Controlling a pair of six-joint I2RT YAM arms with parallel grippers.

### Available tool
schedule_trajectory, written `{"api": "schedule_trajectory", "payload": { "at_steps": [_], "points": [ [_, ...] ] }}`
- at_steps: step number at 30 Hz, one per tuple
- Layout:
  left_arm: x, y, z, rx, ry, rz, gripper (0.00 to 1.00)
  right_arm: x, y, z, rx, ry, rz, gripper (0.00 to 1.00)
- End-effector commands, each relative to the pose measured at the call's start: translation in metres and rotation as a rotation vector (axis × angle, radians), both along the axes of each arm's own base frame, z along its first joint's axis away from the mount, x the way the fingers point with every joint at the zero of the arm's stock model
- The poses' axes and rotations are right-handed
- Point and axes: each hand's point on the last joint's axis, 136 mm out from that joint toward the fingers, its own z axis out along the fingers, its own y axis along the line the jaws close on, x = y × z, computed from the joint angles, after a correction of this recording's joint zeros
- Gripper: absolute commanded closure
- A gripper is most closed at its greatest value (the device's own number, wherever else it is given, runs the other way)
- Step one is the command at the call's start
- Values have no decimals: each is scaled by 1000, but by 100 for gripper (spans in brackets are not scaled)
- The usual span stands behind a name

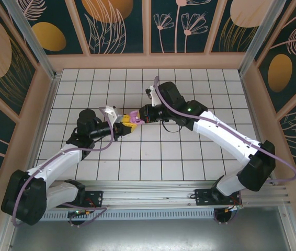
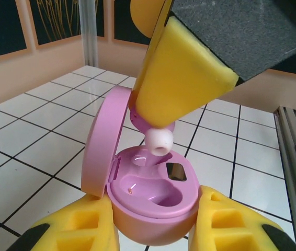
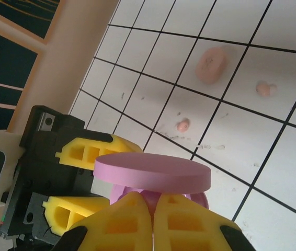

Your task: Insert the wireless bluetooth earbuds into the charging case

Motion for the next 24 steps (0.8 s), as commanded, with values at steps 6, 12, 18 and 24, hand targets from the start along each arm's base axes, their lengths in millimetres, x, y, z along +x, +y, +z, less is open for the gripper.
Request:
{"api": "schedule_trajectory", "payload": {
  "at_steps": [6,12,18,24],
  "points": [
    [-8,-2,7,-5,-24,-36,100,6,7,6,7,-36,4,94],
    [-4,-3,7,-5,-22,-29,100,-2,8,-7,-53,-29,7,94],
    [-2,-3,8,-8,-20,-26,100,-6,14,-13,-82,-29,30,92],
    [-2,-3,7,-8,-18,-21,100,-9,16,-25,-154,-24,44,90]
  ]
}}
